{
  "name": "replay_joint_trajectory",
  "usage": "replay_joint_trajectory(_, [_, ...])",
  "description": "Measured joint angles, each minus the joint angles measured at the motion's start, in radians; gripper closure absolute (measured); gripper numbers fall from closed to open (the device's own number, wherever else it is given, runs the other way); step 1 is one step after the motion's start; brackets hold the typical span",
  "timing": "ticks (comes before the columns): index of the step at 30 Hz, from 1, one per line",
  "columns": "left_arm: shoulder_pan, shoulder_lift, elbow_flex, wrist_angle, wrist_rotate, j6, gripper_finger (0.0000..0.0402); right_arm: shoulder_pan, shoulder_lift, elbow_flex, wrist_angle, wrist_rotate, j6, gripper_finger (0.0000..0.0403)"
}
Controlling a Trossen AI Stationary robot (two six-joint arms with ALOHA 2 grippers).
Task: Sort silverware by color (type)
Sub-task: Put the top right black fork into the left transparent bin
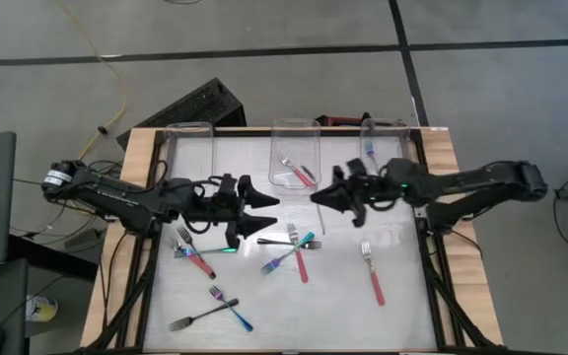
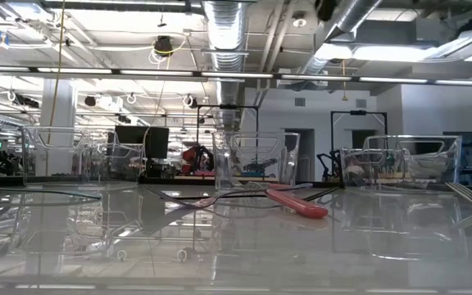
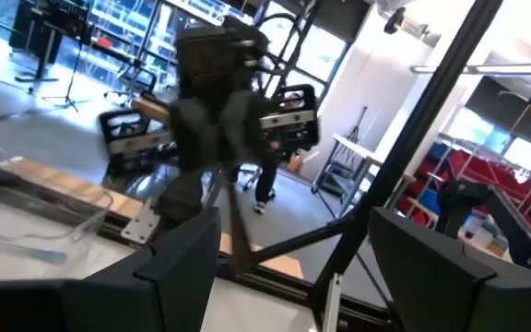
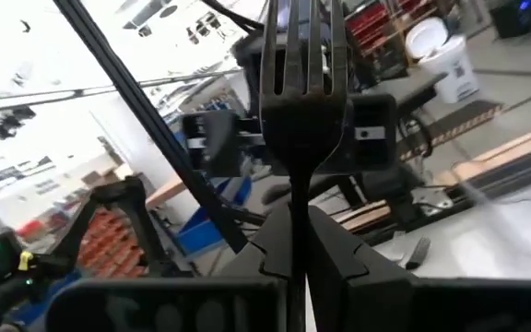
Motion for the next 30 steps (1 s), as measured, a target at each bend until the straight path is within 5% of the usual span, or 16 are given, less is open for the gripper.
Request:
replay_joint_trajectory(11, [-0.015, 0.000, 0.000, -0.100, -0.065, 0.001, 0.0141, -0.090, 0.266, 0.000, 0.404, -0.167, 0.155, 0.0367])
replay_joint_trajectory(21, [0.015, 0.000, 0.000, -0.192, -0.092, -0.007, 0.0141, -0.100, 0.323, 0.029, 0.490, -0.214, 0.117, 0.0367])
replay_joint_trajectory(30, [0.057, 0.078, 0.002, -0.117, -0.009, -0.106, 0.0142, -0.105, 0.314, 0.061, 0.476, -0.190, -0.027, 0.0367])
